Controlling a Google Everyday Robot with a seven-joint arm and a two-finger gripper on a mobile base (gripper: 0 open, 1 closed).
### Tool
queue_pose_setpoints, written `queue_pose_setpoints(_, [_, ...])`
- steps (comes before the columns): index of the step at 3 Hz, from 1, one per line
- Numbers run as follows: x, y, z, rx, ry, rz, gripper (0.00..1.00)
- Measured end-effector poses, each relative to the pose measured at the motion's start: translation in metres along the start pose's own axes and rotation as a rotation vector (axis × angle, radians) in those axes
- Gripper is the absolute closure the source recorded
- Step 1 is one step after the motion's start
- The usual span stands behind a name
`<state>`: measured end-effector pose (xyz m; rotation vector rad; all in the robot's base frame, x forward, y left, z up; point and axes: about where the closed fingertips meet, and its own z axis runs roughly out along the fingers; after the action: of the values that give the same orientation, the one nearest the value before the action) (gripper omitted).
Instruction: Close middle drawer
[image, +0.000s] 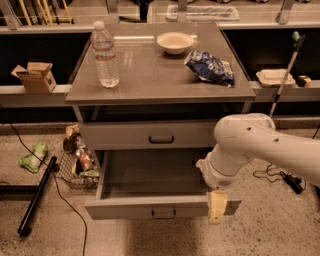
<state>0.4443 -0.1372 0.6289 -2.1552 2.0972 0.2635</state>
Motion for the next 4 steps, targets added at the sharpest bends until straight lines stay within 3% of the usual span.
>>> queue_pose_setpoints(2, [0.024,0.016,0.091,-0.036,-0.005,-0.04,0.0])
queue_pose_setpoints(4, [0.043,0.022,0.148,-0.028,-0.006,-0.012,0.41])
